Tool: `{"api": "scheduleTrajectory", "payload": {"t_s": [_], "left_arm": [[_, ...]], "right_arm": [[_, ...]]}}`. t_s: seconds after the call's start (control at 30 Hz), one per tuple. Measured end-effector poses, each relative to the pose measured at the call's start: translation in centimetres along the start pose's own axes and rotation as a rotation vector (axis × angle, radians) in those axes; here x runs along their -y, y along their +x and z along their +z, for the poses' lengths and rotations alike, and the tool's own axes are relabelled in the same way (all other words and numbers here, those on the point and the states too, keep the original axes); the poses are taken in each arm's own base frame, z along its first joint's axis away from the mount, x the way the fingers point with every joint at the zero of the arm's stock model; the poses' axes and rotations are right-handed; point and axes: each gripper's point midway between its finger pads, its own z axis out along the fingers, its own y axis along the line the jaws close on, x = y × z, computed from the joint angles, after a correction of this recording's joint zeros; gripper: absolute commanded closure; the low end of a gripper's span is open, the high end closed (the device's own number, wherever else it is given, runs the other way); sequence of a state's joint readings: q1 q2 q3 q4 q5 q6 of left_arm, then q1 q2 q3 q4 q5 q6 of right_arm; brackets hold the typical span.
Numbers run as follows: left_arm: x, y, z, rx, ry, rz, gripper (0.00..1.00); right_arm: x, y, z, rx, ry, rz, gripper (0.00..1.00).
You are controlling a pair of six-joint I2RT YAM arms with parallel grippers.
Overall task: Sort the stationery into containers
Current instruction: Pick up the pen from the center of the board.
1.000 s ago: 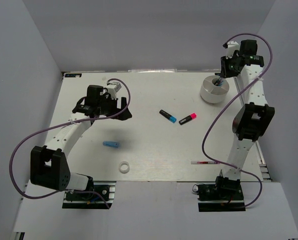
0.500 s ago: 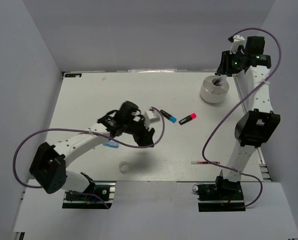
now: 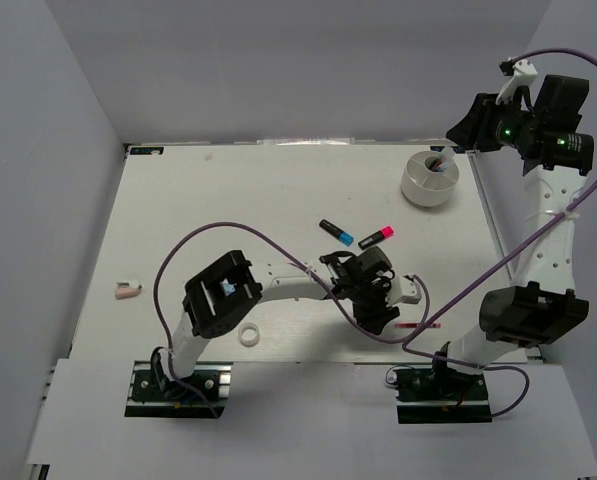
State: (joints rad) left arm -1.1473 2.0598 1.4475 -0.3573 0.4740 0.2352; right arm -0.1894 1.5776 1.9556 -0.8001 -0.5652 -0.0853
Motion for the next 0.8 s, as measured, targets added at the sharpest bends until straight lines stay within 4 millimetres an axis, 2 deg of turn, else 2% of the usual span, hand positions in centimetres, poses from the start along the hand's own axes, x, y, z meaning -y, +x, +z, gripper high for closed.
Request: {"api": "scheduleTrajectory", "payload": {"t_s": [0.23, 0.43, 0.6, 0.8], "left_arm": [[0.0, -1.5, 2.2, 0.025, -0.026, 0.058, 0.39], [0.4, -2.5, 3.1, 0.036, -0.035, 0.094, 0.4], [-0.4, -2.6, 4.7, 0.034, -0.066, 0.111, 0.5], [-1.9, -2.6, 4.8, 0.032, -0.149, 0.133, 0.62]], "right_arm": [[-0.3, 1.6, 0.0, -0.027, -0.073, 0.078, 0.51], [-0.7, 1.4, -0.5, -0.017, -0.117, 0.109, 0.51], [-0.7, 1.3, -0.8, -0.009, -0.135, 0.123, 0.51], [-0.7, 1.1, -1.2, -0.002, -0.149, 0.144, 0.51]]}}
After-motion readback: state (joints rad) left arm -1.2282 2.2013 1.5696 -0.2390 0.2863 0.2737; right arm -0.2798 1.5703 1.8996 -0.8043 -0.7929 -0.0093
